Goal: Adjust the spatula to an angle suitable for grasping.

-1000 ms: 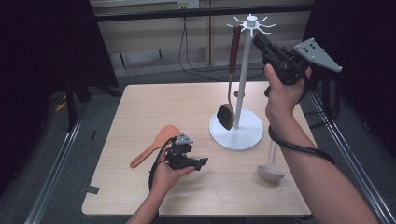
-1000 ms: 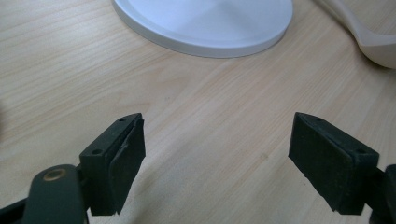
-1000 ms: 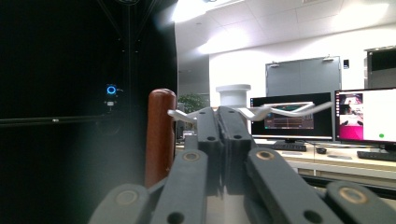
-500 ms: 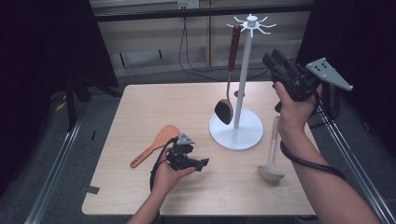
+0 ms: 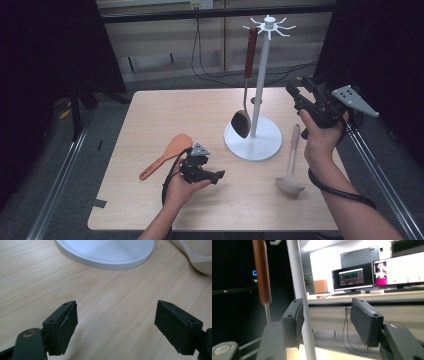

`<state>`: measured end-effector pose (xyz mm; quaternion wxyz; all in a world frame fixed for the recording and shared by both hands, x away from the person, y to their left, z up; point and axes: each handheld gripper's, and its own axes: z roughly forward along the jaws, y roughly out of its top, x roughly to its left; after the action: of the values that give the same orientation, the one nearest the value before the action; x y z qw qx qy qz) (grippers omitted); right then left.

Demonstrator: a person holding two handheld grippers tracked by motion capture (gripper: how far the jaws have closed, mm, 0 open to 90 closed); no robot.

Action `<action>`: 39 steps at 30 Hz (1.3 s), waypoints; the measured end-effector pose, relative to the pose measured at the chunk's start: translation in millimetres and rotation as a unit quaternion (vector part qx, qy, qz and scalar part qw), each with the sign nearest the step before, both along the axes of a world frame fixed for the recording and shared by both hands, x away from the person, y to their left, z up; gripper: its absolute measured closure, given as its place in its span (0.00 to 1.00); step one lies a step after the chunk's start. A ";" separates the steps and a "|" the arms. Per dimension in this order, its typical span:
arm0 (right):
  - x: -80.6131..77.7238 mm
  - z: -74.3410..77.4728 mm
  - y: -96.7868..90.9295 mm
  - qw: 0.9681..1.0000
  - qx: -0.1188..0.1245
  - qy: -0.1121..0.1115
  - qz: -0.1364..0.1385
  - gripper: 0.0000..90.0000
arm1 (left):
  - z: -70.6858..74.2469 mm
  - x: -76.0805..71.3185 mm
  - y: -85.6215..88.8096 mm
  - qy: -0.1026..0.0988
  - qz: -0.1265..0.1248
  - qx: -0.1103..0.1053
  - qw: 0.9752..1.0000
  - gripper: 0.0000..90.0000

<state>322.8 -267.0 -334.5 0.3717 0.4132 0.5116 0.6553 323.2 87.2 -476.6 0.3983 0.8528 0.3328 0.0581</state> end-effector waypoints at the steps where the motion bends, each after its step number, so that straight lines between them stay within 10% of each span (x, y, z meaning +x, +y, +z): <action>1: -0.6 -3.3 -1.1 1.000 0.000 0.003 -0.001 0.47 | -0.1 0.0 -0.1 -0.001 -0.001 0.000 1.000 0.21; 26: -6.5 -68.5 -24.1 0.991 -0.074 0.112 -0.009 0.35 | -0.5 -2.8 -1.6 -0.001 -0.004 0.003 1.000 0.21; 39: -2.9 -112.1 -48.2 0.965 -0.168 0.198 -0.018 0.41 | -1.8 -2.7 -3.4 -0.001 -0.005 0.006 1.000 0.21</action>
<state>319.9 -315.2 -446.6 0.3388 0.4753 0.6705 0.4580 320.5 83.8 -478.4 0.3936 0.8567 0.3281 0.0589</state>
